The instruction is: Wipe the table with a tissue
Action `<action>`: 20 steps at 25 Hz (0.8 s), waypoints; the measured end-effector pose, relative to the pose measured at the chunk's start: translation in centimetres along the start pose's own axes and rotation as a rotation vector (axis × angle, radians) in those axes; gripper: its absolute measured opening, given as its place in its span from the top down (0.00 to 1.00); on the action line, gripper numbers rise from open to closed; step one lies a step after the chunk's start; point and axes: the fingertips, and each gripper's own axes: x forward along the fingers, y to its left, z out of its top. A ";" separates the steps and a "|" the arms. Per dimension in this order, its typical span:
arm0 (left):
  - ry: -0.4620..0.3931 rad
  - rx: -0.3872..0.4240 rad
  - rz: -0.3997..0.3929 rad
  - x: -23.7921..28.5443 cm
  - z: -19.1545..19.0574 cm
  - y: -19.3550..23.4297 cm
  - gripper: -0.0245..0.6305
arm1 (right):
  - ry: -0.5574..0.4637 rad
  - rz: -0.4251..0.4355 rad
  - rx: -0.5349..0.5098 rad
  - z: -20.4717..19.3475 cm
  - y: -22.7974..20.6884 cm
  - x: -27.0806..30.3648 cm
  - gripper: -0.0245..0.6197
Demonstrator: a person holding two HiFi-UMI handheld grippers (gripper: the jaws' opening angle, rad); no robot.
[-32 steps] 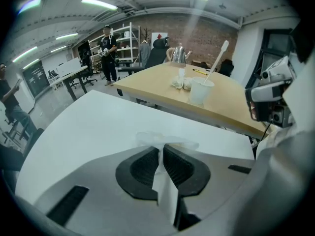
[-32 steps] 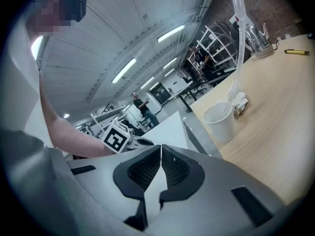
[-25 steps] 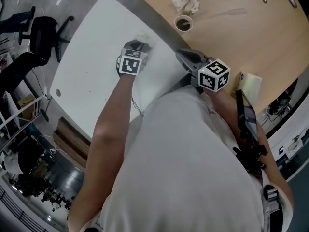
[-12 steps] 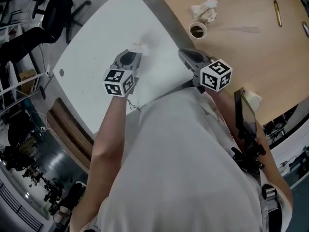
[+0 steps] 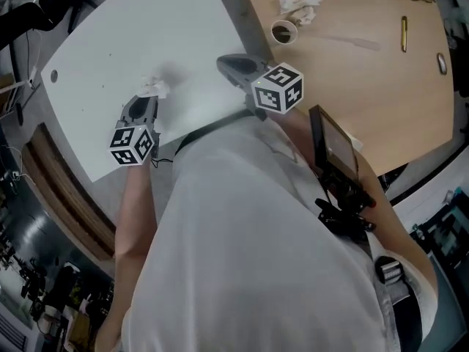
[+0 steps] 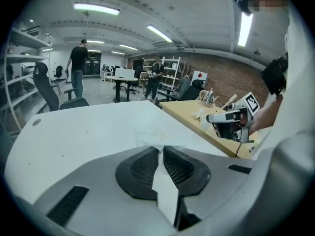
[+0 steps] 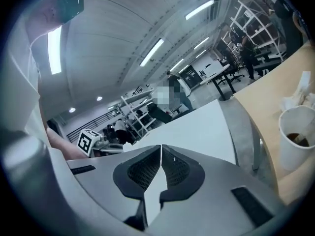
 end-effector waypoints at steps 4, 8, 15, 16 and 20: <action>-0.006 -0.032 0.028 -1.6 -2.7 1.4 0.91 | 0.039 0.018 -0.023 -0.7 0.9 2.0 0.93; 0.020 -0.054 0.000 -3.3 -6.0 2.1 0.91 | 0.068 -0.007 -0.026 -2.0 2.8 3.2 0.93; 0.091 -0.067 0.066 -8.1 -11.4 7.6 0.91 | 0.102 0.012 -0.055 -3.5 7.5 7.9 0.93; 0.101 -0.072 0.085 -8.6 -12.0 8.7 0.91 | 0.103 0.012 -0.060 -3.5 7.9 8.3 0.93; 0.123 -0.080 0.147 -9.8 -13.3 12.9 0.91 | 0.104 0.001 -0.074 -3.7 9.0 9.7 0.93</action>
